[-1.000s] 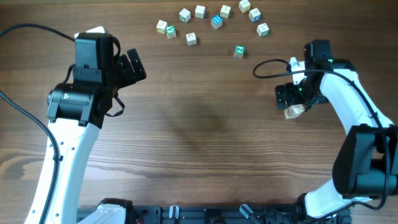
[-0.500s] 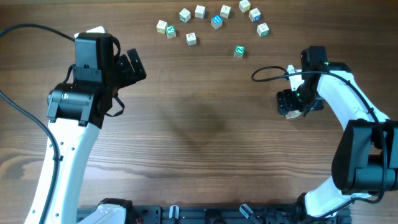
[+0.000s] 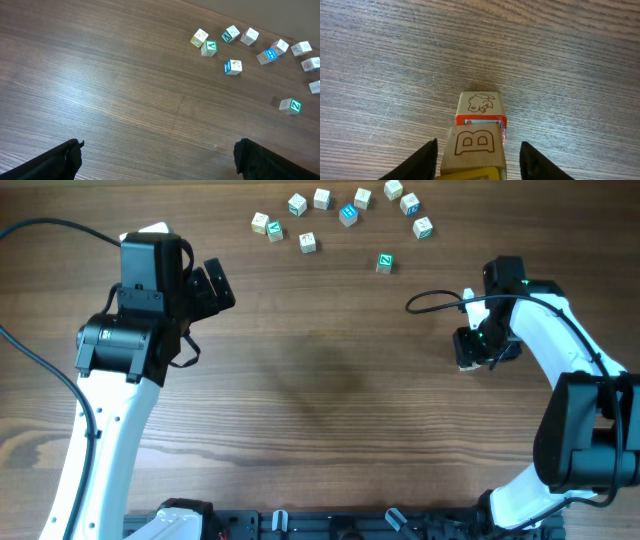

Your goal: Form a tower

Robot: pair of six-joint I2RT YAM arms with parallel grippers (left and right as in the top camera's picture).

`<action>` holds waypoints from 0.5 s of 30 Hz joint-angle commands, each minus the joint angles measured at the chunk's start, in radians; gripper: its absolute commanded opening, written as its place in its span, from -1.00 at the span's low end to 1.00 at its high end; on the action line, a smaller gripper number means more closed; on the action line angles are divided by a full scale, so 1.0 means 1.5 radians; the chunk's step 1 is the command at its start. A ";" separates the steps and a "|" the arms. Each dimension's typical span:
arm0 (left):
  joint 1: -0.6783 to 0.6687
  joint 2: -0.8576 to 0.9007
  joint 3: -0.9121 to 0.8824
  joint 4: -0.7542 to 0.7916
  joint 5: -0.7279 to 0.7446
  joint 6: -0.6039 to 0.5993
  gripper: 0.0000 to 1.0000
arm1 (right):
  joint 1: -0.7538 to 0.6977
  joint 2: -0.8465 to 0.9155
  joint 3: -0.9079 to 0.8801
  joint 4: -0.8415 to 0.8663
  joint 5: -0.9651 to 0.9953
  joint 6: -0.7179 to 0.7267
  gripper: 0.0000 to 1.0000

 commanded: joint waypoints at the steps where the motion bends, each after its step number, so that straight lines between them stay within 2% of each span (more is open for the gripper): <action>1: 0.004 0.000 -0.002 0.001 -0.008 -0.008 1.00 | 0.001 0.011 -0.005 0.001 0.013 -0.004 -0.02; 5: 0.004 0.000 -0.002 0.001 -0.008 -0.008 1.00 | 0.001 0.011 -0.005 0.001 0.014 -0.003 -0.23; 10: 0.004 0.000 -0.002 0.001 -0.008 -0.008 1.00 | 0.001 0.011 -0.005 0.002 0.013 -0.003 -0.36; 15: 0.004 0.000 -0.002 0.001 -0.008 -0.008 1.00 | 0.001 0.011 -0.005 0.007 -0.010 0.004 -0.57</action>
